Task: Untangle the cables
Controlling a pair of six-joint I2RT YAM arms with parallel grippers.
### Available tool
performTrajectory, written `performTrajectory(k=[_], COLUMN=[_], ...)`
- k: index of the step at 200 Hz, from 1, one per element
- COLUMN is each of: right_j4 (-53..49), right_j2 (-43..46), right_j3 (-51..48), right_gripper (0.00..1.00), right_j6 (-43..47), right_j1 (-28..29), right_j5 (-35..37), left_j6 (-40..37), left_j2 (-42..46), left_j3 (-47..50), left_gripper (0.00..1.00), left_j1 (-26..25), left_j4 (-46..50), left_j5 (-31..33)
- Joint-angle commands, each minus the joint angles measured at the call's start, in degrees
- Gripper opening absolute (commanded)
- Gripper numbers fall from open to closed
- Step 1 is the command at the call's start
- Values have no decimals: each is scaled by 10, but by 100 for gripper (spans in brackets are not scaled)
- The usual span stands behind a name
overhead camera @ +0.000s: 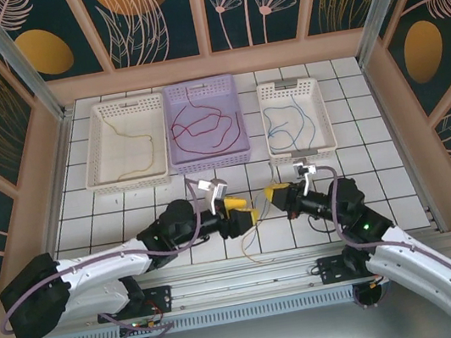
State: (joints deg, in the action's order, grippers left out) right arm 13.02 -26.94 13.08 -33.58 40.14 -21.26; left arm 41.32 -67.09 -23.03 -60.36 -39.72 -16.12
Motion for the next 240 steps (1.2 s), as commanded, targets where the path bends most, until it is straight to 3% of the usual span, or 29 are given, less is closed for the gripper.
performTrajectory(k=[1, 56, 135, 157, 183, 240], right_j4=[45, 100, 130, 148, 153, 197], right_j2=[-2, -25, -37, -45, -55, -80], right_j3=[19, 13, 4, -3, -11, -37], right_gripper=[0, 0, 0, 0, 0, 1], right_j6=[-13, -41, -52, -60, -60, -81], right_j1=[-13, -41, -44, -45, -45, -45], right_j5=[-40, -99, -125, -130, -128, -158], left_j6=[14, 14, 8, 8, 9, 42], left_j2=[16, 8, -15, -19, -7, 25], left_j3=[18, 30, 41, 41, 46, 74], left_gripper=[70, 63, 36, 23, 0, 0], left_j1=[-3, -4, -4, -3, -3, -4], left_j4=[-62, -65, -86, -93, -90, -106], left_j5=[-14, -22, -14, -9, 21, 89])
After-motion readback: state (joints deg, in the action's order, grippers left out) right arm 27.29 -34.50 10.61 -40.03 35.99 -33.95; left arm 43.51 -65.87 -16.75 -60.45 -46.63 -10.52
